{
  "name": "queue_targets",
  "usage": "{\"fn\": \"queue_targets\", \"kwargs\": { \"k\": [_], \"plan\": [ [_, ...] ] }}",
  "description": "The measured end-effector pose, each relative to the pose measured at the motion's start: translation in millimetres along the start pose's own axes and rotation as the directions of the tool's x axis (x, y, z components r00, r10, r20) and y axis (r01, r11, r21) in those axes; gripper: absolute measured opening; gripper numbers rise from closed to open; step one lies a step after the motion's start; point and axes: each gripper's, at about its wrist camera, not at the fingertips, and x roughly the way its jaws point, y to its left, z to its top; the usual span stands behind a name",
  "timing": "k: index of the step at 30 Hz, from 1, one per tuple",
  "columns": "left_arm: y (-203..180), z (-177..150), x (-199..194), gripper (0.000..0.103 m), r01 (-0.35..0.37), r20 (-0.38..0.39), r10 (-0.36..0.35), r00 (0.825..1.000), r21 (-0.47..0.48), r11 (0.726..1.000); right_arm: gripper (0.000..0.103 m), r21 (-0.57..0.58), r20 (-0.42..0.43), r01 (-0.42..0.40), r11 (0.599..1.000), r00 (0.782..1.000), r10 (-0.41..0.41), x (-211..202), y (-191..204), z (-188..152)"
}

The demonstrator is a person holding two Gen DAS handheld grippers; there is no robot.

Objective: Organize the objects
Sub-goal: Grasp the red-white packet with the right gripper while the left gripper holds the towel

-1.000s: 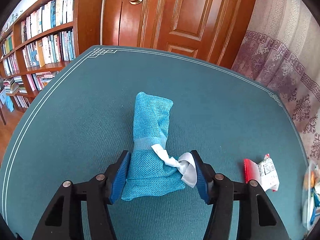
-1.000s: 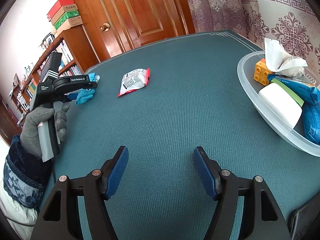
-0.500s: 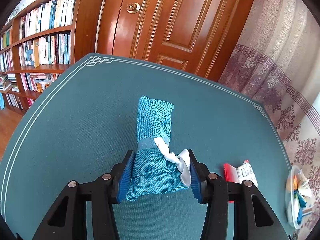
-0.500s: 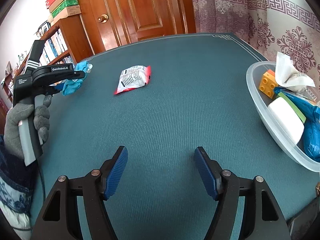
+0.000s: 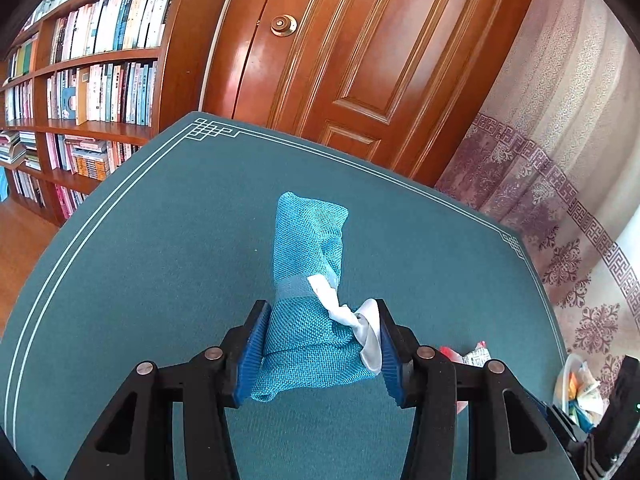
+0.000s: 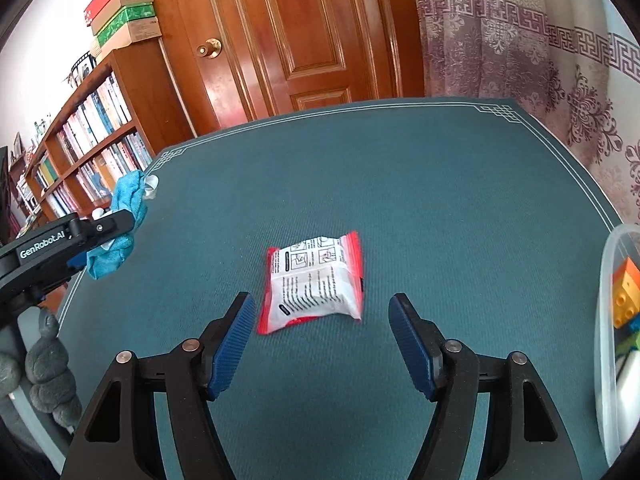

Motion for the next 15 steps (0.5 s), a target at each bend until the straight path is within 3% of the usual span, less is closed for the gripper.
{"fn": "queue_targets", "kwargs": {
  "k": [8, 11, 15],
  "plan": [
    [0.4, -2.6, 3.8, 0.053, 0.003, -0.016, -0.003, 1.000, -0.008, 1.000, 0.070, -0.091, -0.029, 0.052, 0.994, 0.998, -0.054, 33.5, 11.5, 3.5],
    [-0.6, -3.6, 5.5, 0.053, 0.001, -0.021, -0.001, 1.000, -0.007, 1.000, 0.057, -0.118, -0.031, 0.055, 0.991, 0.998, -0.059, 35.1, 14.4, 3.8],
    [-3.6, -5.4, 5.8, 0.053, 0.002, -0.023, -0.002, 1.000, 0.006, 1.000, 0.053, -0.129, -0.026, 0.051, 0.990, 0.998, -0.055, 33.0, 16.6, 2.4]
  ]
}}
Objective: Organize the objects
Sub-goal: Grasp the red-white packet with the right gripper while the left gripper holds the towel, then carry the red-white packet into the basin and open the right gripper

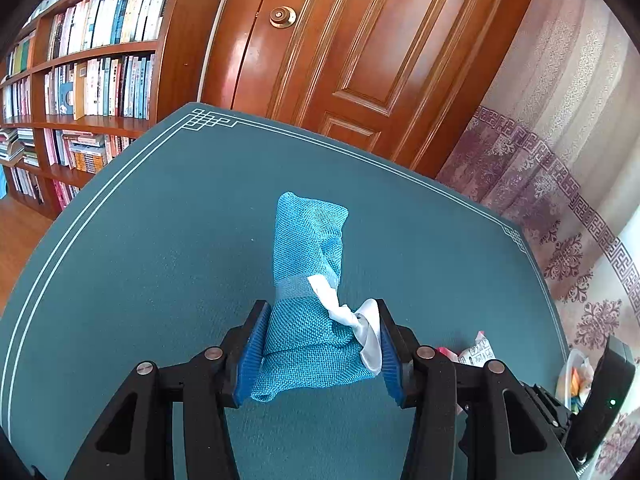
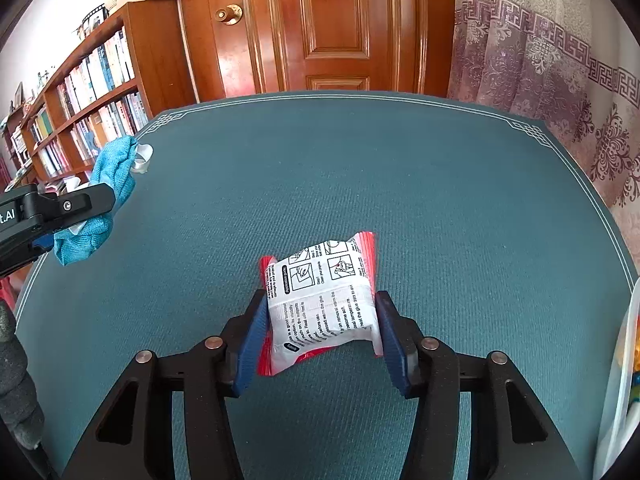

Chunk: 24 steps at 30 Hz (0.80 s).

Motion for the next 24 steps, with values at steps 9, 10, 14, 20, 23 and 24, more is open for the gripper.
{"fn": "queue_targets", "kwargs": {
  "k": [9, 10, 14, 20, 23, 24],
  "plan": [
    [-8.3, -0.5, -4.6, 0.053, 0.018, 0.007, -0.018, 1.000, 0.026, 0.999, 0.051, 0.030, 0.014, -0.031, 0.999, 0.999, 0.031, -23.6, -1.6, -12.1],
    [-9.3, -0.5, -5.5, 0.053, 0.021, 0.009, -0.022, 1.000, 0.028, 0.999, 0.051, 0.034, 0.018, -0.034, 0.999, 0.999, 0.034, -28.0, -2.2, -13.3],
    [-14.4, -1.6, -9.0, 0.053, 0.033, 0.012, -0.034, 0.999, 0.041, 0.999, 0.051, 0.037, 0.038, -0.037, 0.999, 0.999, 0.036, -48.2, -3.6, -19.2],
    [-30.9, -7.1, -13.2, 0.053, 0.056, 0.012, -0.057, 0.998, 0.085, 0.995, 0.052, 0.089, 0.075, -0.036, 0.995, 0.997, 0.029, -83.5, -18.4, -33.0],
    [-39.4, -10.4, -15.9, 0.053, 0.068, 0.012, -0.070, 0.997, 0.110, 0.992, 0.052, 0.122, 0.090, -0.024, 0.992, 0.996, 0.013, -100.4, -31.1, -42.1],
    [-42.6, -11.3, -16.7, 0.053, 0.072, 0.011, -0.074, 0.997, 0.117, 0.991, 0.052, 0.131, 0.093, -0.019, 0.991, 0.996, 0.007, -105.1, -35.4, -44.8]
  ]
}}
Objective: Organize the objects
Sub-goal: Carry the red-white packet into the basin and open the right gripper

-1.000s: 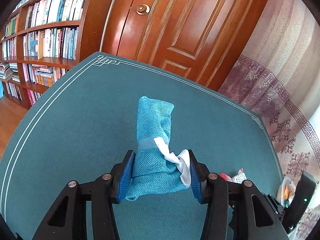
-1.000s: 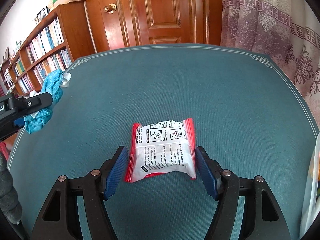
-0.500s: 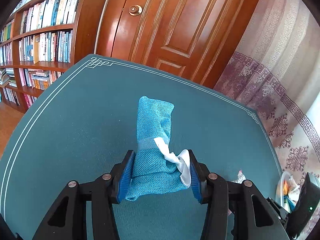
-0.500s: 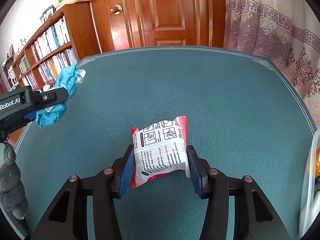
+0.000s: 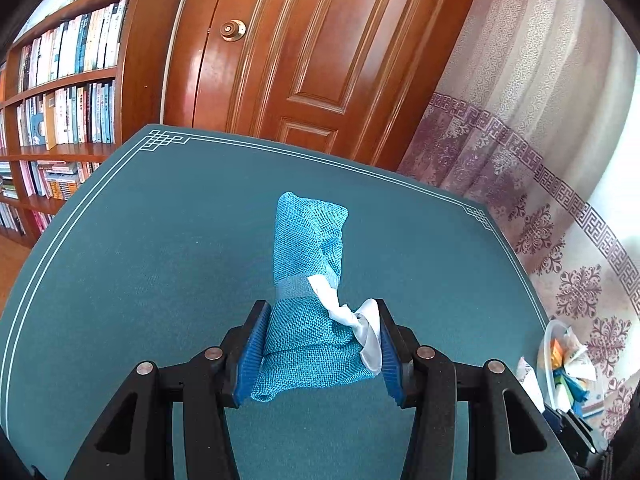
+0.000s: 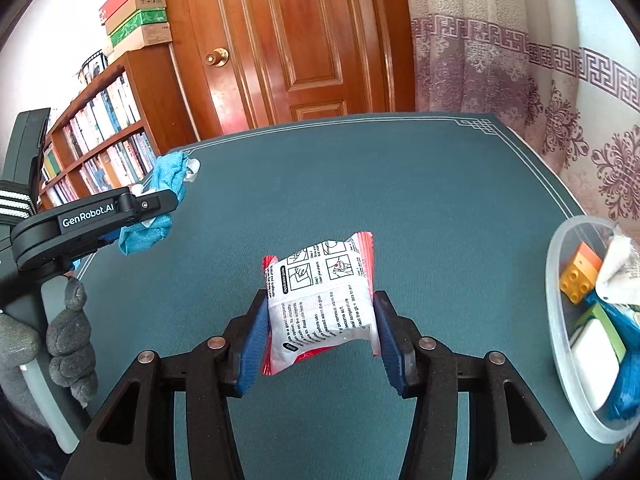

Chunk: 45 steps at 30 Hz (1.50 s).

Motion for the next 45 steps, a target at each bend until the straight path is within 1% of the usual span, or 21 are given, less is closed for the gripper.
{"fn": "queue_targets", "kwargs": {
  "k": [9, 14, 19, 26, 34, 38, 42, 45],
  "plan": [
    [-22.0, -5.8, -5.9, 0.053, 0.030, 0.002, -0.030, 1.000, 0.060, 0.998, 0.052, 0.078, 0.031, 0.065, 0.995, 0.997, -0.067, -36.5, -38.8, -11.6],
    [-30.1, -8.9, -8.4, 0.053, 0.046, -0.001, -0.046, 0.999, 0.084, 0.995, 0.052, 0.126, 0.068, 0.110, 0.986, 0.991, -0.120, -60.4, -63.1, -13.5],
    [-41.4, -13.6, -8.6, 0.053, 0.061, -0.010, -0.060, 0.998, 0.113, 0.992, 0.052, 0.179, 0.106, 0.186, 0.966, 0.973, -0.207, -85.8, -96.5, -8.8],
    [-57.7, -20.0, -12.5, 0.053, 0.091, -0.020, -0.089, 0.996, 0.155, 0.984, 0.052, 0.244, 0.121, 0.300, 0.922, 0.934, -0.336, -108.8, -145.1, -3.2],
    [-78.8, -29.8, -17.5, 0.053, 0.131, -0.039, -0.126, 0.991, 0.212, 0.968, 0.052, 0.302, 0.098, 0.394, 0.868, 0.893, -0.439, -106.5, -194.6, 3.8],
    [-87.4, -35.6, -19.2, 0.053, 0.148, -0.048, -0.140, 0.989, 0.241, 0.959, 0.053, 0.320, 0.074, 0.424, 0.847, 0.881, -0.468, -97.7, -214.9, 9.9],
    [-93.4, -41.2, -18.5, 0.053, 0.159, -0.060, -0.149, 0.987, 0.260, 0.952, 0.054, 0.334, 0.050, 0.426, 0.841, 0.883, -0.467, -87.6, -228.3, 13.5],
    [-96.5, -44.0, -17.6, 0.053, 0.165, -0.067, -0.152, 0.986, 0.268, 0.949, 0.059, 0.347, 0.039, 0.418, 0.839, 0.888, -0.458, -84.5, -232.4, 12.3]
  ]
}}
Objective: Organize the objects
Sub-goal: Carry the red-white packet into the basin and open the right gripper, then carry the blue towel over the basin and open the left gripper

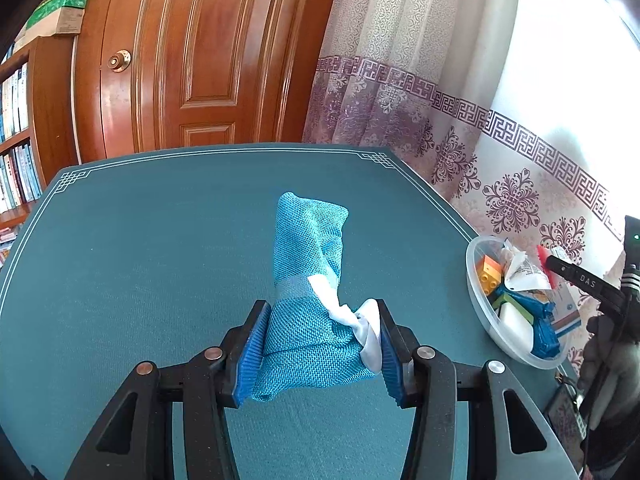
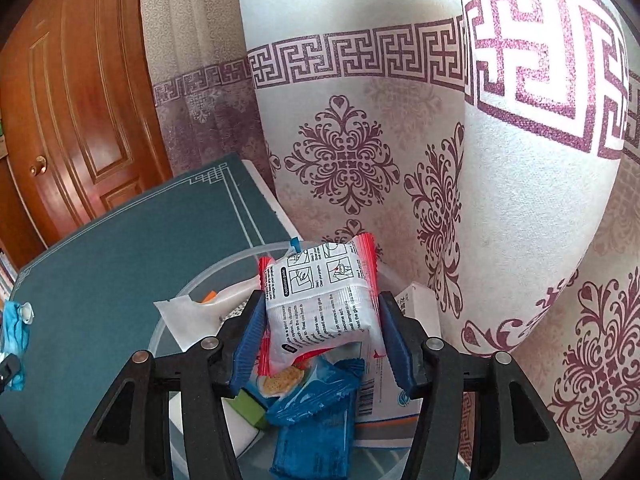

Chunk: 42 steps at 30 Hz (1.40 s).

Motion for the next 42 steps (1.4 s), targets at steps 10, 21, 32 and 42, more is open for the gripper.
{"fn": "queue_targets", "kwargs": {
  "k": [10, 21, 32, 42],
  "plan": [
    [-10.2, -3.4, 0.0, 0.053, 0.015, -0.004, -0.014, 1.000, 0.025, 1.000, 0.065, -0.009, 0.027, -0.019, 1.000, 0.999, 0.019, -25.8, 0.0, -12.6],
    [-31.9, -11.4, 2.7, 0.053, 0.039, -0.018, -0.038, 0.999, 0.084, 0.996, 0.065, -0.090, 0.029, -0.046, 0.995, 0.998, 0.049, -70.3, 7.3, -61.8],
    [-75.9, -21.2, 3.2, 0.054, 0.111, -0.054, -0.103, 0.993, 0.165, 0.980, 0.065, -0.114, -0.011, -0.107, 0.988, 0.994, 0.106, -88.3, -2.4, -93.4],
    [-150.1, -32.1, 14.8, 0.054, 0.243, -0.129, -0.216, 0.968, 0.251, 0.937, 0.065, -0.127, -0.028, -0.140, 0.982, 0.990, 0.138, -95.6, -28.2, -103.1]
  ]
}}
